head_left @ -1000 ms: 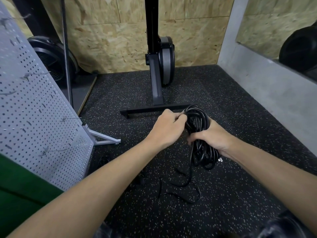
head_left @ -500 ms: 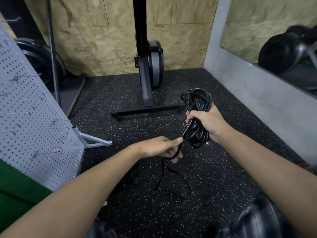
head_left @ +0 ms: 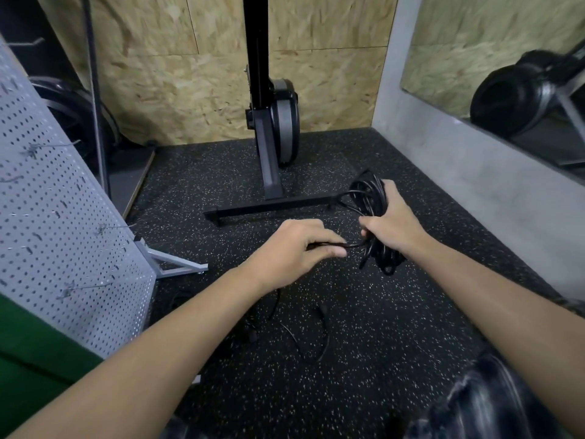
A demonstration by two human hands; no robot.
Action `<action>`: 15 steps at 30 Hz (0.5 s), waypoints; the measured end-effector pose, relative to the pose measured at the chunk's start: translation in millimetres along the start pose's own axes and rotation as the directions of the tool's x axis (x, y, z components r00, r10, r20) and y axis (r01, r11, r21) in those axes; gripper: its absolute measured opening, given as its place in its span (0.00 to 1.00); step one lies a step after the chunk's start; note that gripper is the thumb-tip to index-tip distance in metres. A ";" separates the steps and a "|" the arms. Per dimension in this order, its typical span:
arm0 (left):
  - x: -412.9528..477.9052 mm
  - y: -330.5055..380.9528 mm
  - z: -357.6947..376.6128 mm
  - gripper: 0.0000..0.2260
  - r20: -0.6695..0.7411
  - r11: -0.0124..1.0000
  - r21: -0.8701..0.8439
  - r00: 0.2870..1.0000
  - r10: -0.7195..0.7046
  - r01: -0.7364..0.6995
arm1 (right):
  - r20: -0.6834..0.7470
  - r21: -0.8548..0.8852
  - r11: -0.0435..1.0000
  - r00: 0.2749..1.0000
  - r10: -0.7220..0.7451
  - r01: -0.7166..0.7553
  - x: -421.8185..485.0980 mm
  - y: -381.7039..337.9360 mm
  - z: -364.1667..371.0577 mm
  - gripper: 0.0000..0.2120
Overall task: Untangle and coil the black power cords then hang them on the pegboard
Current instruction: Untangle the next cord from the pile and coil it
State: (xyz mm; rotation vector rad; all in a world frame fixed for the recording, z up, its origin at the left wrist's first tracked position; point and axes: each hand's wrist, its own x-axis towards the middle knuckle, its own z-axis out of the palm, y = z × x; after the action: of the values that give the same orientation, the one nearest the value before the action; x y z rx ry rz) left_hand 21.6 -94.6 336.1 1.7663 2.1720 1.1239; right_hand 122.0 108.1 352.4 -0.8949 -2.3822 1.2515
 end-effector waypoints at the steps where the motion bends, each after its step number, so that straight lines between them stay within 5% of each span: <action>1: 1.9 1.2 -0.9 0.10 0.006 1.000 -0.006 1.000 0.000 0.000 | 0.024 0.009 1.000 1.000 0.009 -0.010 1.2 1.2 2.0 0.27; 9: 8.2 -2.0 4.8 0.08 0.028 0.999 0.044 0.999 -0.032 0.031 | 0.189 0.088 0.996 0.982 -0.001 -0.016 13.5 6.0 0.9 0.27; 13: 10.2 0.5 4.5 0.08 -0.089 0.998 -0.046 0.995 -0.041 0.037 | 0.324 -0.090 0.994 0.946 -0.029 0.061 8.4 4.9 3.2 0.27; 15: 13.1 4.0 2.3 0.07 -0.167 0.994 -0.106 0.984 -0.058 0.041 | 0.438 -0.033 0.999 0.899 -0.011 0.028 3.6 2.9 7.5 0.25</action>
State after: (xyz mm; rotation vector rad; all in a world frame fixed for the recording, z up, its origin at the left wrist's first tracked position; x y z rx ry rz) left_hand 22.0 -81.7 341.4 1.6194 2.1930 1.3936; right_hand 116.5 107.1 345.7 -0.6458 -2.7547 1.5398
